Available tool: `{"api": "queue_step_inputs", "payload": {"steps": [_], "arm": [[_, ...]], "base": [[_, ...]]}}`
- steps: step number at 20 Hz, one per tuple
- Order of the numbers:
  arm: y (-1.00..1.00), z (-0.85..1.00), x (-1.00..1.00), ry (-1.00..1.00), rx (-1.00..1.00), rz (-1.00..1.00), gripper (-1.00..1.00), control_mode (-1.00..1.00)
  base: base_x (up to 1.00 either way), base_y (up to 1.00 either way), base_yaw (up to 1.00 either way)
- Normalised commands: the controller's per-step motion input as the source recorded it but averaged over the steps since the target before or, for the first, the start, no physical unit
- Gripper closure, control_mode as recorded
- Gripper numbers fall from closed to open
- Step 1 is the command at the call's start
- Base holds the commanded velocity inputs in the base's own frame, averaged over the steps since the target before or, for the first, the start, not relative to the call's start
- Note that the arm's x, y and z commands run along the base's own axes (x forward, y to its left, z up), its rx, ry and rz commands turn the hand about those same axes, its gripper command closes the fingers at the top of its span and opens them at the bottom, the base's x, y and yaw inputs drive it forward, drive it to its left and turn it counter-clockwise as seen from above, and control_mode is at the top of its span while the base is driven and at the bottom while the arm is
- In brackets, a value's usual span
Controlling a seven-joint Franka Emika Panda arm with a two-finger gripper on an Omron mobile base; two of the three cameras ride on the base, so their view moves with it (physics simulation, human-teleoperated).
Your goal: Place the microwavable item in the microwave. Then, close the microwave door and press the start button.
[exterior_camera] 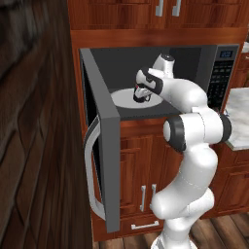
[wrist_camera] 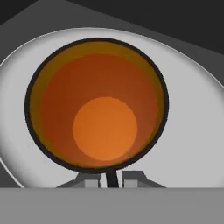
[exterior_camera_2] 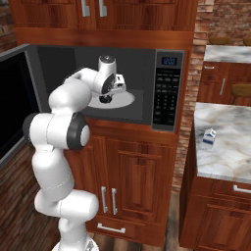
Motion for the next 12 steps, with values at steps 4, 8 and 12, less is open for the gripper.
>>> {"api": "queue_step_inputs", "payload": {"steps": [4,8,12], "arm": [[0.0,-0.01,0.09,0.0,0.0,0.0,-1.0,-1.0],[0.0,0.0,-0.24,-0.06,0.0,0.0,-1.0,-1.0],[0.0,0.0,-0.6,-0.15,0.01,0.0,-1.0,-1.0]], "base": [[0.0,0.0,0.0],[0.0,0.0,0.0],[0.0,0.0,0.0]]}}
